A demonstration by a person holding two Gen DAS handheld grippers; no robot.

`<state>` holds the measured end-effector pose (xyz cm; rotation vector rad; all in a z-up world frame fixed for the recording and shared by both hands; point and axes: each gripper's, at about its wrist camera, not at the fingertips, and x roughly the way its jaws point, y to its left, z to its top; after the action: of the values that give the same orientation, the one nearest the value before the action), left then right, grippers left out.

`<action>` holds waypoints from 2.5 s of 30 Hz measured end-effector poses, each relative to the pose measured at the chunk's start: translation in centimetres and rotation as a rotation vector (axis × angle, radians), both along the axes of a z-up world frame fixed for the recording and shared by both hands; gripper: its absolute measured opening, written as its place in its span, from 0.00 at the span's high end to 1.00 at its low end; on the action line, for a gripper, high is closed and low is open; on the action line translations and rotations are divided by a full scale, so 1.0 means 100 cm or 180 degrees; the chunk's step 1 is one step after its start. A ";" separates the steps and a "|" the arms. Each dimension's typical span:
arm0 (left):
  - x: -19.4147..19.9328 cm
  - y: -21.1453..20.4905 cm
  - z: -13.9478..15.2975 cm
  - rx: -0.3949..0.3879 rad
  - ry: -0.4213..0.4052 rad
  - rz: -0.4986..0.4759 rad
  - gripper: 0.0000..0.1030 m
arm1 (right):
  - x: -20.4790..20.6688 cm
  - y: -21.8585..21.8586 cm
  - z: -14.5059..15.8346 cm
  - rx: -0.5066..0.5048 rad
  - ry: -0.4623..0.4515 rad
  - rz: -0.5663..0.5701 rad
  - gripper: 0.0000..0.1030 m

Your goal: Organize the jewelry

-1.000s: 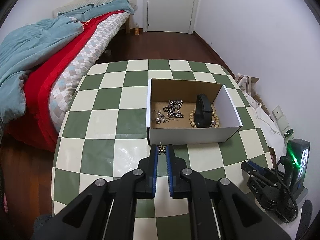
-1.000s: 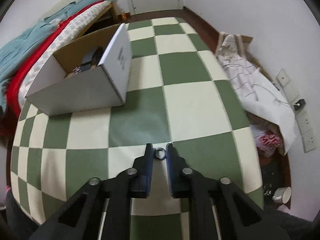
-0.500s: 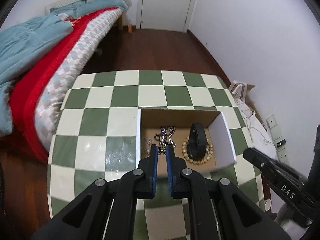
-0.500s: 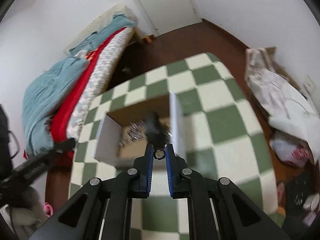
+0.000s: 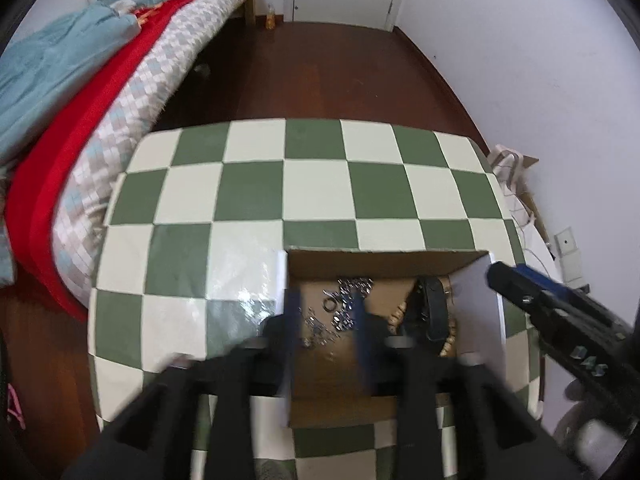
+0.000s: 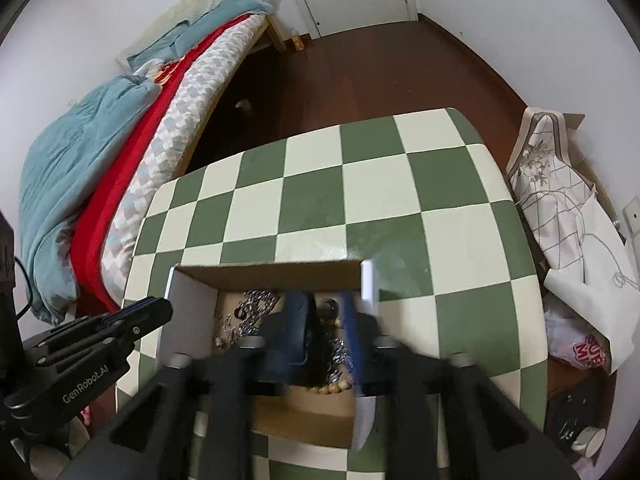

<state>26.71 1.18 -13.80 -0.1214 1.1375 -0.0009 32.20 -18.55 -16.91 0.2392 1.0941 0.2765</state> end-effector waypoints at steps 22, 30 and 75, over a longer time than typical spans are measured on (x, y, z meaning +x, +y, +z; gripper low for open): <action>-0.087 0.015 0.036 0.0600 -0.0231 0.0281 0.00 | -0.098 0.009 0.040 -0.1052 -0.0070 -0.0143 0.00; -0.137 0.013 0.091 0.0528 -0.0533 0.0389 0.00 | -0.148 0.003 0.090 -0.1052 -0.0319 -0.0199 0.00; -0.248 -0.012 0.208 0.0434 -0.0893 0.0395 0.00 | -0.299 -0.020 0.255 -0.1046 -0.1045 -0.0229 0.00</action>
<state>1.95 -0.04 7.02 -0.0674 0.8455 0.1650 2.27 -20.54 8.60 -0.0602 0.7885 0.0646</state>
